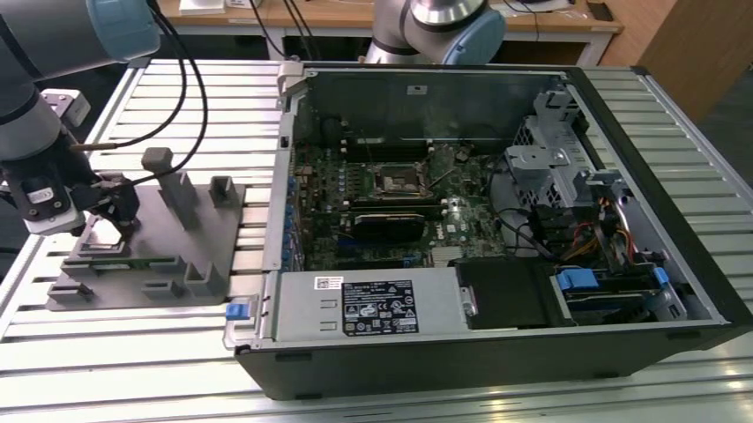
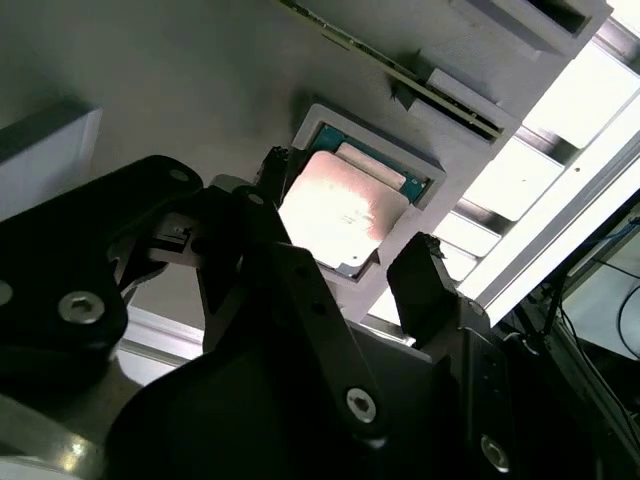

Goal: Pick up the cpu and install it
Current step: 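Pick up the cpu and move it towards the insertion slot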

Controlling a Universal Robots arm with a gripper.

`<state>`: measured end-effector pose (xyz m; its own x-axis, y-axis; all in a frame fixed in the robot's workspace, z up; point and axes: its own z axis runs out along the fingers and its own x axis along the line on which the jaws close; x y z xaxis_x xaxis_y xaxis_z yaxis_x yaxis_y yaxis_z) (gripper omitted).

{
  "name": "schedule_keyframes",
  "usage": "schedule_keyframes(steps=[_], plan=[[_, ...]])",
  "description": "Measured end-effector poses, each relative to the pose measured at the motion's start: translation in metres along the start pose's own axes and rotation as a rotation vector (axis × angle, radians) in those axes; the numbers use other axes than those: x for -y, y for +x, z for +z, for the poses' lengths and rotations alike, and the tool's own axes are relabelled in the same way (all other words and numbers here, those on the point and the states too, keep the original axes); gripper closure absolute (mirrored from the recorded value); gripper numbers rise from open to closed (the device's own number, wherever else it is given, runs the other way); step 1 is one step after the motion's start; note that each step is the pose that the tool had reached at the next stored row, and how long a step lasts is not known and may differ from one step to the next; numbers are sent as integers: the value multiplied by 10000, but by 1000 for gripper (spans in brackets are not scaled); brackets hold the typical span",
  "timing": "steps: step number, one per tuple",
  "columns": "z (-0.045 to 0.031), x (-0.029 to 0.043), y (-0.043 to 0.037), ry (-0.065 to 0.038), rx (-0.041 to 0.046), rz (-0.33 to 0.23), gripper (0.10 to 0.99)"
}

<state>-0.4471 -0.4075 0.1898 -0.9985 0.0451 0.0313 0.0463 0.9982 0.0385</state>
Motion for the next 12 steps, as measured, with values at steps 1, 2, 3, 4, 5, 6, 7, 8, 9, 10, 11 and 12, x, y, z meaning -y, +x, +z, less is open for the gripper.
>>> schedule_keyframes(steps=[1, 2, 3, 4, 5, 6, 7, 8, 9, 10, 11, 12], plan=[[1, 0, 0, 0, 0, 0, 408], [2, 0, 0, 0, 1, 0, 408], [5, 0, 0, -1, 2, 0, 408], [8, 0, 0, -1, 2, 0, 408], [10, 0, 0, -1, 2, 0, 408], [14, 0, -1, -1, 2, 0, 408], [19, 1, -1, -2, 3, 0, 408], [22, 1, -1, -1, 1, 0, 408], [28, 1, -1, -1, 2, 0, 408], [33, 1, -2, -1, 2, 0, 408], [38, 1, -2, 0, 1, 0, 408], [42, 1, -2, 0, 0, 0, 408]])
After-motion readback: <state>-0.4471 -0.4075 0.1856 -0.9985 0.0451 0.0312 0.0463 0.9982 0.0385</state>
